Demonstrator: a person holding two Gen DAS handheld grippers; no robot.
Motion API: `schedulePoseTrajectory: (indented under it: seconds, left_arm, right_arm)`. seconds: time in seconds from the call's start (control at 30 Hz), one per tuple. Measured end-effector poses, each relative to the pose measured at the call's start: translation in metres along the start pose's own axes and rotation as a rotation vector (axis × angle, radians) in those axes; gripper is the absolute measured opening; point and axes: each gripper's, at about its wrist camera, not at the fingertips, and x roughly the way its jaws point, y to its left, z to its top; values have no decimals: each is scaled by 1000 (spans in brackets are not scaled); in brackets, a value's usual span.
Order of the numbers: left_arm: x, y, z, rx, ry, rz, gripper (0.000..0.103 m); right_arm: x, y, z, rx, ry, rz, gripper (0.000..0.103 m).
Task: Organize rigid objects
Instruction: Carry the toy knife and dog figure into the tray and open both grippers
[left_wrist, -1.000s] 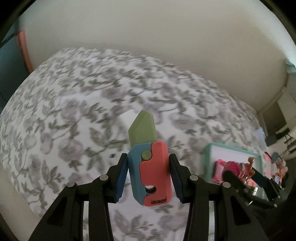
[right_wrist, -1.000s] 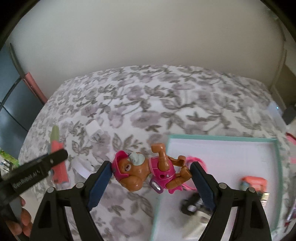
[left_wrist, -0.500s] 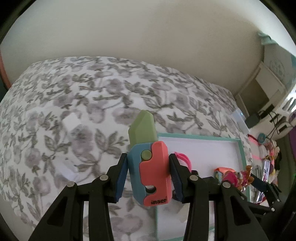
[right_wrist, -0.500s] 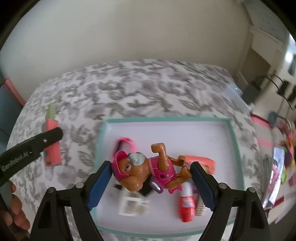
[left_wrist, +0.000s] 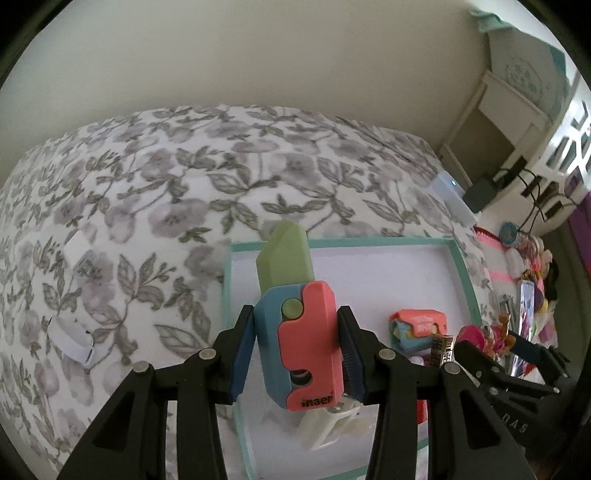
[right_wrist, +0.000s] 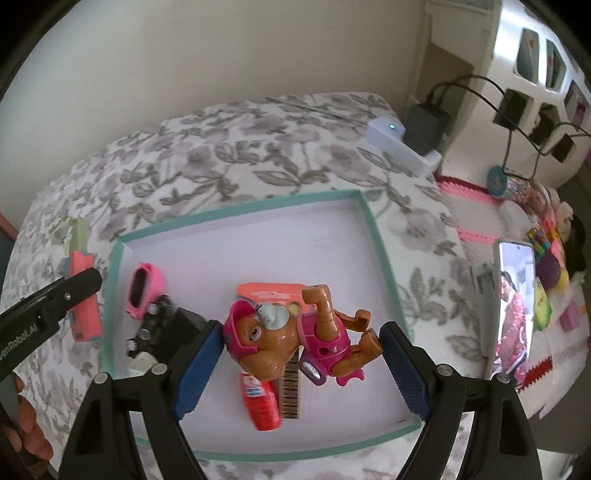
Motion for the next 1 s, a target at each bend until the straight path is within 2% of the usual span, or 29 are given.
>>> schedulePoseTrajectory:
  seconds: [0.4,0.87,0.97,1.0]
  left_arm:
    - [21,4,0,4,26,40,46]
    - [35,7,-4,-5,78,60,46]
    - [33,7,-3,-2,80,54,50]
    - [32,7,-2,0,77,55,54]
  right_arm:
    - [17,-27,-3,83,35,7,87]
    - [32,-29,-8,76,86,-31,87]
    - [30,-27,-7,71,84,-31,87]
    - [30,-27,-7,69,83,-31,87]
